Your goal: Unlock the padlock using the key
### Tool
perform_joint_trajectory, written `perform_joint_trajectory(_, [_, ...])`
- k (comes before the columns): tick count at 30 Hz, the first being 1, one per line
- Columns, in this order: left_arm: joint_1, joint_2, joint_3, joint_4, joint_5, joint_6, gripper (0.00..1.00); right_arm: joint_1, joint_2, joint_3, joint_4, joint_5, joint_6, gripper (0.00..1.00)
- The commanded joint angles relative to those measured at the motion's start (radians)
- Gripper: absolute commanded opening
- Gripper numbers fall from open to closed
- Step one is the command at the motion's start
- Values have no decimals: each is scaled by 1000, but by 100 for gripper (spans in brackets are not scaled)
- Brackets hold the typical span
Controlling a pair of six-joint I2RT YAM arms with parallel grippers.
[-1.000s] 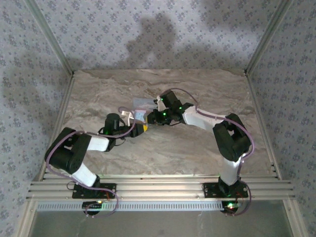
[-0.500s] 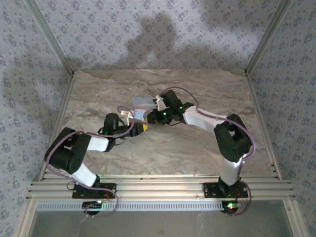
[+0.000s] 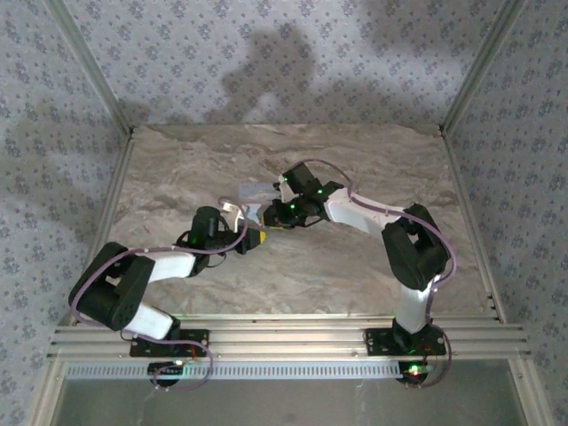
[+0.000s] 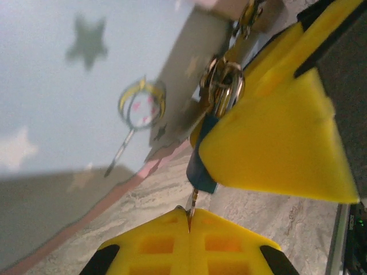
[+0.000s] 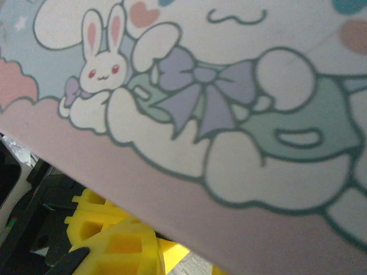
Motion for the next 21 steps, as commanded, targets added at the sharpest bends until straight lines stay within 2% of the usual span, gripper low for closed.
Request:
perform_joint_trajectory(1, [59, 29, 54, 415, 81, -93, 0, 49, 55, -20, -76, -108, 31, 0])
perform_joint_trajectory(5, [120, 155, 72, 618, 179, -256, 0, 45, 44, -37, -64, -146, 12, 0])
perform_joint_trajectory(8, [111, 193, 87, 657, 188, -284, 0, 45, 49, -37, -82, -136, 8, 0])
perform_joint_trajectory(18, [49, 110, 58, 420, 107, -104, 0, 39, 44, -36, -76, -14, 38, 0])
perform_joint_trajectory(21, [14, 105, 33, 374, 63, -63, 0, 41, 43, -50, -53, 18, 61, 7])
